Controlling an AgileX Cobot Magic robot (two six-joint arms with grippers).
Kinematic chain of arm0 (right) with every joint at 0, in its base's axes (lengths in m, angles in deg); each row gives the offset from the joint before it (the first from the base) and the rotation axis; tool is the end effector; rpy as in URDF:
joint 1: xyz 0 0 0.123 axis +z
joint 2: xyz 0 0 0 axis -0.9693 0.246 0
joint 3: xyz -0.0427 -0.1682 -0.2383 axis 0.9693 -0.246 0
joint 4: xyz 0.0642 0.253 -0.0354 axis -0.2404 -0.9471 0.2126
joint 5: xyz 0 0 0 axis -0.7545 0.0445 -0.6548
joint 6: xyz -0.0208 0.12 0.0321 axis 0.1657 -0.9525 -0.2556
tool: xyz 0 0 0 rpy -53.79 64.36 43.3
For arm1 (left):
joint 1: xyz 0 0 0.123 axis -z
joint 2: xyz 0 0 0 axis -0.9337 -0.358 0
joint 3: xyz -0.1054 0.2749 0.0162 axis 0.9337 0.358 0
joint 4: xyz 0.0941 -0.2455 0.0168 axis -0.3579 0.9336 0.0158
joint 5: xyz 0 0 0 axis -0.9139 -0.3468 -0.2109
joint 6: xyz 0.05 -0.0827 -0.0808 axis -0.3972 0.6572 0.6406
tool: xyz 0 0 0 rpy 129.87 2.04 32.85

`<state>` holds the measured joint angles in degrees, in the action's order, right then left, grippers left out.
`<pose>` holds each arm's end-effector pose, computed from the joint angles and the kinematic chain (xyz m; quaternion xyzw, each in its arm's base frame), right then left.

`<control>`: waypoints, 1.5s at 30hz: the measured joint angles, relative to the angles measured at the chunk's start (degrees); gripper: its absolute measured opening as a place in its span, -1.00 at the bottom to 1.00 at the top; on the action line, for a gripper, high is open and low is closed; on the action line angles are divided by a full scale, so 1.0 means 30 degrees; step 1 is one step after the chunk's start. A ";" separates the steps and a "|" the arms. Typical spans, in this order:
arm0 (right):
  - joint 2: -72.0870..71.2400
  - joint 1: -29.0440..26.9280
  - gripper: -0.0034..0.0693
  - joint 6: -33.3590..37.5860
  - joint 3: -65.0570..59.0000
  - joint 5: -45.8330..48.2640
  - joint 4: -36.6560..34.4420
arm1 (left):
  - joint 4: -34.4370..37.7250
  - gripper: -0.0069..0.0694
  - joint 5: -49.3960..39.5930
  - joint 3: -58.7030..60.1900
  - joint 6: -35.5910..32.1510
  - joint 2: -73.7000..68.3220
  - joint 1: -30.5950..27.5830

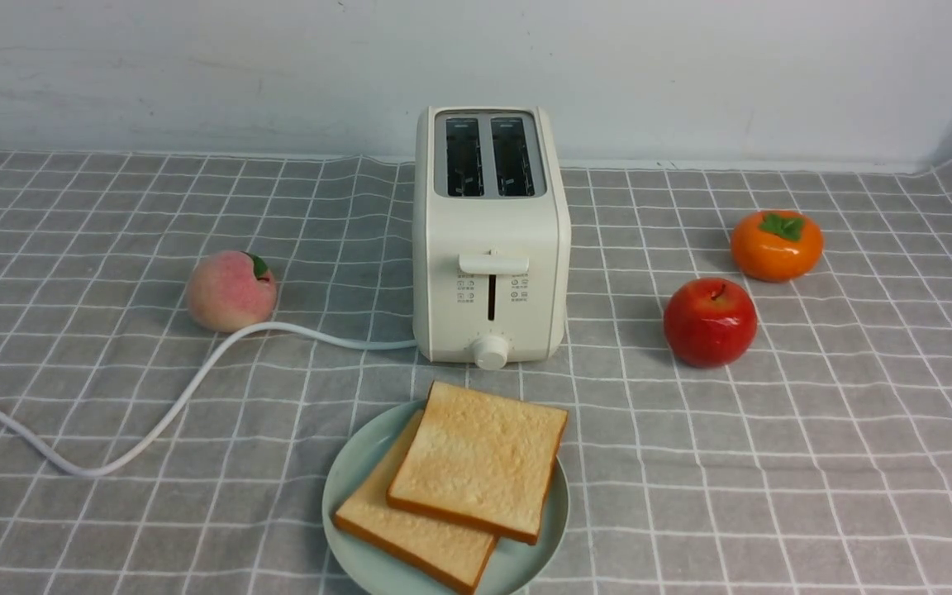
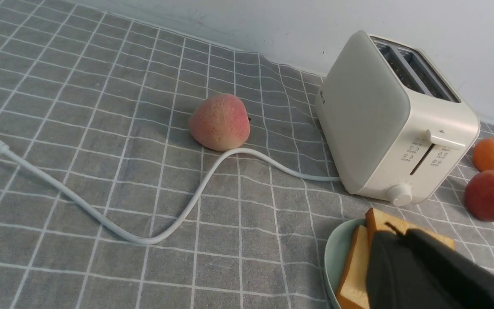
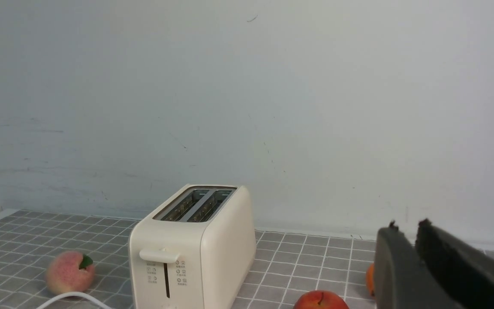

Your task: Take toasted bread from bread machine on grey coffee table place on plate.

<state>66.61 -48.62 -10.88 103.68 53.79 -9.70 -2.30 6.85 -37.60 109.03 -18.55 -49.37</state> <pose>0.0668 0.0112 0.3376 -0.0834 0.6401 0.1356 0.7516 0.0906 -0.0141 0.3030 -0.0817 0.7840 -0.1851 0.5869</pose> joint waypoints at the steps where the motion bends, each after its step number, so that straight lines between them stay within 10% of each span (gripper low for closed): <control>1: 0.0000 0.0000 -0.69 0.0000 0.0000 0.0000 0.0000 | 0.0209 -0.77 0.0936 0.1068 -0.0412 0.0471 -0.0373; 13: 0.0000 0.0000 -0.64 0.0000 0.0000 -0.0023 0.0000 | 0.5414 -0.76 0.4636 0.9544 -0.5715 0.4913 -0.5703; 45: 0.0000 0.0000 -0.53 0.0000 0.0000 -0.0023 0.0000 | 0.5283 -0.69 0.3647 0.9687 -0.6059 0.4915 -0.5827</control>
<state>66.61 -48.62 -10.88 103.68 53.72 -9.70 13.55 17.79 -8.53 90.85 -3.81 -66.85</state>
